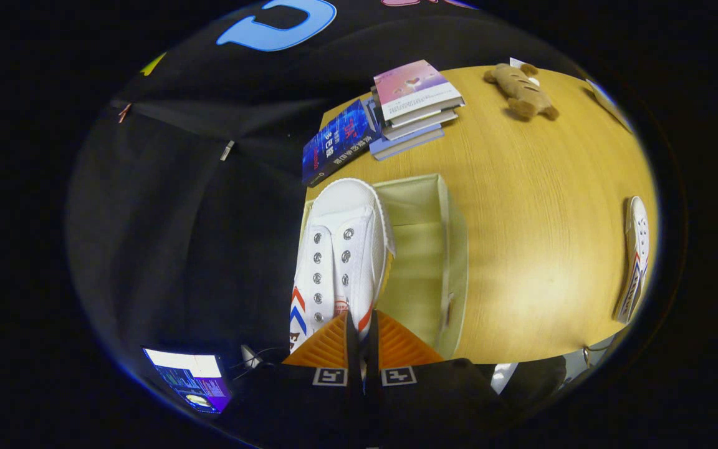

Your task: Open the storage box then place both shoes into the box .Put the left shoe in first, then the right shoe, with the right side of both shoes facing outward in a uniform manner.

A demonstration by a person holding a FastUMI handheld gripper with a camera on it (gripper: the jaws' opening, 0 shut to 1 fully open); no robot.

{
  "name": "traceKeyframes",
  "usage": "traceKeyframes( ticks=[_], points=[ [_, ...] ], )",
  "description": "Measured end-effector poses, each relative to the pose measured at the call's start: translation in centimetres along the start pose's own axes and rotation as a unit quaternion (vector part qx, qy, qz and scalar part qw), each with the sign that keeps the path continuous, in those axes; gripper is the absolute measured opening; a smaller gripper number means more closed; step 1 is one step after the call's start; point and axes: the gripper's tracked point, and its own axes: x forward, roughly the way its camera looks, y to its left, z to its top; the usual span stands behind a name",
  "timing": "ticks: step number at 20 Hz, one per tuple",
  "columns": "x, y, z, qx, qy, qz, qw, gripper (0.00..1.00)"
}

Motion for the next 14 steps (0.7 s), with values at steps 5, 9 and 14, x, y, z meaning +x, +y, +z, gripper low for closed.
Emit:
traceKeyframes(
  ticks=[5,9,14],
  points=[
    [3.9,0.1,-1.3,0.008,0.016,-0.024,1.0,0.05],
    [5.3,0.6,-0.9,0.003,0.016,-0.016,1.0,0.05],
    [5.7,2.2,-1.1,-0.004,0.021,0.021,1.0,0.24]
  ],
)
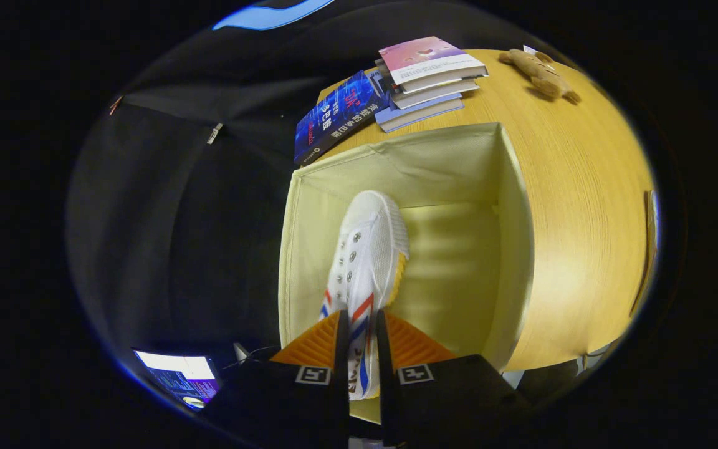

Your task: Open the storage box then place both shoes into the box .Put the left shoe in first, then the right shoe, with the right side of both shoes facing outward in a uniform manner.

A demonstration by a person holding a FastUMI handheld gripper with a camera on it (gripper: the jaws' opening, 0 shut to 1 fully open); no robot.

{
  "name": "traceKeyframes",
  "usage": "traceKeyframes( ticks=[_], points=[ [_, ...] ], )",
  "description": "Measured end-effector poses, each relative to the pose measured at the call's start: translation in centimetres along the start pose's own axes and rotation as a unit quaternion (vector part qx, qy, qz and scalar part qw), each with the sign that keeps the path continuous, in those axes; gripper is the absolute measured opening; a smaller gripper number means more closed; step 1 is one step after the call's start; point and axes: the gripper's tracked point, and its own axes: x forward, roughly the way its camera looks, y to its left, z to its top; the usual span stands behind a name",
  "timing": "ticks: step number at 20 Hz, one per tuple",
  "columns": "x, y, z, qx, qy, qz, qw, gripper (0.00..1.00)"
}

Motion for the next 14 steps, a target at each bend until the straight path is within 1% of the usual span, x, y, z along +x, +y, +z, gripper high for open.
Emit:
traceKeyframes(
  ticks=[2,4,5,6,8,9,10,11,14],
  points=[
    [-0.3,1.8,0.2,0.006,0.002,0.027,1.0,0.24],
    [-1.0,2.4,0.8,-0.013,-0.004,0.032,0.999,0.36],
    [-1.2,2.5,1.0,-0.021,-0.007,0.034,0.999,0.5],
    [-1.7,2.7,1.0,-0.023,-0.008,0.038,0.999,0.53],
    [-2.6,3.1,0.6,-0.023,-0.004,0.049,0.999,0.61],
    [-3.1,3.0,0.5,-0.026,-0.004,0.052,0.998,0.69],
    [-3.7,2.8,0.4,-0.03,-0.005,0.054,0.998,0.73],
    [-4.4,2.6,0.4,-0.034,-0.007,0.057,0.998,0.81],
    [-7.5,1.2,0.6,-0.039,-0.02,0.067,0.997,0.88]
  ],
)
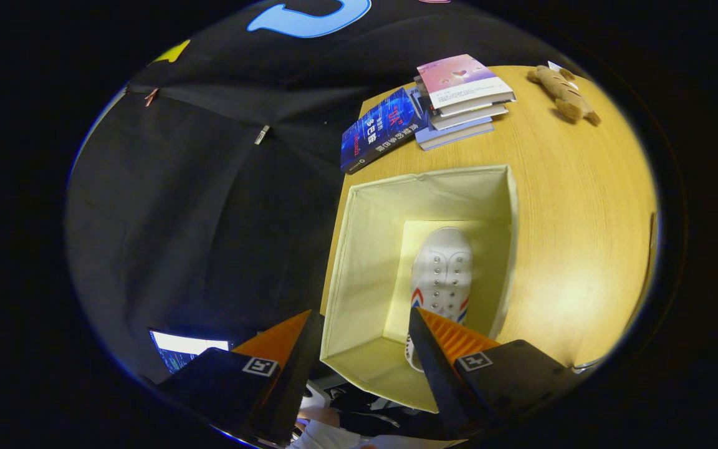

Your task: Open the storage box then place both shoes into the box .Put the left shoe in first, then the right shoe, with the right side of both shoes facing outward in a uniform manner.

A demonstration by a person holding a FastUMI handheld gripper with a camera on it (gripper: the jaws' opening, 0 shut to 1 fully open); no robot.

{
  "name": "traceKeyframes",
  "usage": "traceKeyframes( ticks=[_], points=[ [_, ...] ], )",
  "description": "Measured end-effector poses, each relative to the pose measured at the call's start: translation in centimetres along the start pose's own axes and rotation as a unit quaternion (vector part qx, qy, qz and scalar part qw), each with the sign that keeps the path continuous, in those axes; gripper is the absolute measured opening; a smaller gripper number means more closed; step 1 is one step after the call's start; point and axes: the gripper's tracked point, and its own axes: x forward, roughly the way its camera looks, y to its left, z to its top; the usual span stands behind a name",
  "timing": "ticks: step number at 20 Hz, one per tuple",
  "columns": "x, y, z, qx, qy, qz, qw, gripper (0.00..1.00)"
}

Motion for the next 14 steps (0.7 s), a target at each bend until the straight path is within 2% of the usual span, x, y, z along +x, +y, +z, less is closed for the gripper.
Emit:
traceKeyframes(
  ticks=[3,7,11,14],
  points=[
    [-4.5,-2.2,1.0,0.002,-0.026,0.001,1.0,0.89],
    [-11.2,-8.4,1.6,0.009,-0.069,-0.032,0.997,0.89],
    [-18.0,-17.3,2.5,0.047,-0.106,-0.096,0.989,0.89],
    [-21.8,-26.5,2.1,0.088,-0.123,-0.171,0.974,0.89]
  ],
)
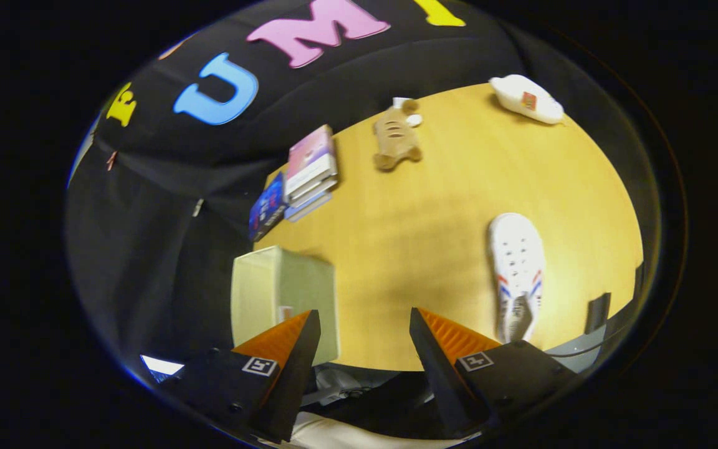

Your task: Open the storage box then place both shoes into the box .Put the left shoe in first, then the right shoe, with the right side of both shoes facing outward in a uniform manner.

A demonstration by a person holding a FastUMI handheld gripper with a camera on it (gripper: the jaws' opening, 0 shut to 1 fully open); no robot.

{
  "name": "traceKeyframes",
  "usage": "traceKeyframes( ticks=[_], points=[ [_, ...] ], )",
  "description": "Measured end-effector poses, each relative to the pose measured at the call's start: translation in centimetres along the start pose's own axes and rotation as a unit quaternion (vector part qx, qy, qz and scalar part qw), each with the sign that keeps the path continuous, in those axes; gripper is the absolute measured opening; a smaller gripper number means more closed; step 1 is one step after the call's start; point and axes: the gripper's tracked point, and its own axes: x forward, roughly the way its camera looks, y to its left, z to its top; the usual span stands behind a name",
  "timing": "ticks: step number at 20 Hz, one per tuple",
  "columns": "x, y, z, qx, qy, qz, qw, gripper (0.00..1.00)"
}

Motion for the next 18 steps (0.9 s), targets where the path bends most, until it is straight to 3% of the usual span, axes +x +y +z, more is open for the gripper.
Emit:
traceKeyframes(
  ticks=[4,9,11,15,18],
  points=[
    [0.7,-10.9,-0.3,0.014,0.011,-0.094,0.995,0.88],
    [3.2,-17.9,-0.3,-0.01,0.052,-0.165,0.985,0.85],
    [4.7,-18.8,-0.6,-0.018,0.063,-0.173,0.983,0.8],
    [7.3,-20.0,-1.0,-0.04,0.094,-0.191,0.976,0.79],
    [8.4,-19.8,-1.4,-0.044,0.113,-0.178,0.976,0.74]
  ],
)
